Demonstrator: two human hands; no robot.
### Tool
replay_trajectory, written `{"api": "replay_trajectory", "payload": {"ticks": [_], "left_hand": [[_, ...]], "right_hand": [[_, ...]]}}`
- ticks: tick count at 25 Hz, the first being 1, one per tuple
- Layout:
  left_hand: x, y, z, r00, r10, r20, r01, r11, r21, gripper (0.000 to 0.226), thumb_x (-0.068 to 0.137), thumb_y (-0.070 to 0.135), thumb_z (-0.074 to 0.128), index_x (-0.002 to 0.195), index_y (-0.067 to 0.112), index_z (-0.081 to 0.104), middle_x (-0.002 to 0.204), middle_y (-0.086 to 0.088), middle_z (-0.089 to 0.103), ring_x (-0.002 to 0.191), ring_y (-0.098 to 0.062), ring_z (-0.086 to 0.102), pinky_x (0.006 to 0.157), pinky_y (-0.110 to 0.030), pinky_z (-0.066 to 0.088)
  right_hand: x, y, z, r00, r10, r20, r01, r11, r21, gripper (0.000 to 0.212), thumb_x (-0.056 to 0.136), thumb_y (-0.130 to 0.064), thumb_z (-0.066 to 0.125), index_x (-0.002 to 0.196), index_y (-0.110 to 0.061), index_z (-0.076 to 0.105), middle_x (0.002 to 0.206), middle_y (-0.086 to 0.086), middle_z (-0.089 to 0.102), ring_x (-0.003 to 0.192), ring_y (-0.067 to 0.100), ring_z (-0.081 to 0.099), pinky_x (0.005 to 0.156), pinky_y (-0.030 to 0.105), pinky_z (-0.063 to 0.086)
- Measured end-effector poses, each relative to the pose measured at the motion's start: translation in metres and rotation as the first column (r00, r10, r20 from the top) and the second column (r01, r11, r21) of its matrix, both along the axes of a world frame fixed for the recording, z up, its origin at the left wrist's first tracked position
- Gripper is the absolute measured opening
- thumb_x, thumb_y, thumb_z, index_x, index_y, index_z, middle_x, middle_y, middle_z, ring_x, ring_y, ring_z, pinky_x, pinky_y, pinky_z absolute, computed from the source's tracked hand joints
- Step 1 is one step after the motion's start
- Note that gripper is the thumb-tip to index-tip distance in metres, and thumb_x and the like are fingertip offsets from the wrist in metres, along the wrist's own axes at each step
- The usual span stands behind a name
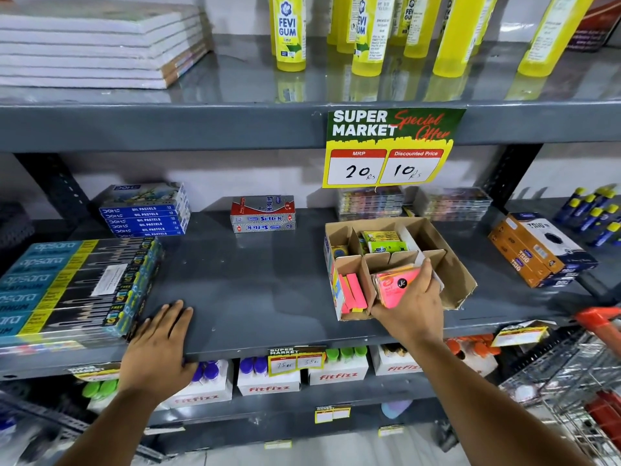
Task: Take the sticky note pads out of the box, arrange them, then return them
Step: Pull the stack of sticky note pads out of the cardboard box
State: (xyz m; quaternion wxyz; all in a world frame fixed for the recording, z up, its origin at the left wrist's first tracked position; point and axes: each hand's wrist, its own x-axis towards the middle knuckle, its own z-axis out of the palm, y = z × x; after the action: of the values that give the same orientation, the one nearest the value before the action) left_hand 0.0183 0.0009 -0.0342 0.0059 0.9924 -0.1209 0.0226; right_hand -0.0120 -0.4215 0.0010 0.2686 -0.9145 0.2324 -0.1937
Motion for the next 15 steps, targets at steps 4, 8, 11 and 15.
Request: {"api": "replay_trajectory", "payload": {"ticks": [4,8,11,15], "left_hand": [[0.000,0.000,0.001,1.000,-0.006,0.001,0.006,1.000,0.002,0.096,0.049,0.033,0.079,0.135,0.005,0.049,0.142,-0.018,0.048,0.130,-0.039,0.045,0.104,-0.053,0.037],[0.000,0.002,-0.002,1.000,-0.003,0.002,0.003,1.000,0.007,0.100,0.048,0.036,0.076,0.135,-0.003,0.045,0.141,-0.024,0.047,0.128,-0.042,0.047,0.102,-0.054,0.039],[0.001,0.000,-0.004,1.000,0.009,-0.009,-0.009,0.999,0.035,0.093,0.056,0.040,0.060,0.131,-0.013,0.045,0.138,-0.033,0.046,0.124,-0.047,0.048,0.099,-0.055,0.041],[0.000,-0.002,-0.003,1.000,0.013,0.007,-0.013,1.000,0.000,0.087,0.059,0.038,0.058,0.131,-0.010,0.046,0.138,-0.031,0.046,0.125,-0.046,0.048,0.101,-0.054,0.040]], "right_hand": [[-0.014,0.003,0.011,0.995,-0.045,0.085,0.040,0.997,0.059,0.132,0.050,-0.041,0.091,0.146,-0.026,0.002,0.131,0.018,0.041,0.116,0.036,0.047,0.090,0.051,0.047],[-0.009,0.008,0.054,0.979,-0.123,0.163,0.092,0.978,0.185,0.130,0.050,-0.043,0.087,0.148,-0.027,0.003,0.132,0.012,0.040,0.119,0.033,0.044,0.094,0.049,0.043],[0.008,0.032,0.094,0.983,-0.055,0.176,0.020,0.981,0.193,0.123,0.045,-0.043,0.088,0.142,-0.025,0.014,0.119,0.007,0.044,0.107,0.029,0.048,0.083,0.037,0.043],[0.043,0.097,0.116,0.994,0.097,-0.053,-0.091,0.991,0.101,0.131,0.042,-0.043,0.085,0.144,-0.012,0.009,0.119,0.019,0.048,0.101,0.035,0.055,0.072,0.033,0.043]]}}
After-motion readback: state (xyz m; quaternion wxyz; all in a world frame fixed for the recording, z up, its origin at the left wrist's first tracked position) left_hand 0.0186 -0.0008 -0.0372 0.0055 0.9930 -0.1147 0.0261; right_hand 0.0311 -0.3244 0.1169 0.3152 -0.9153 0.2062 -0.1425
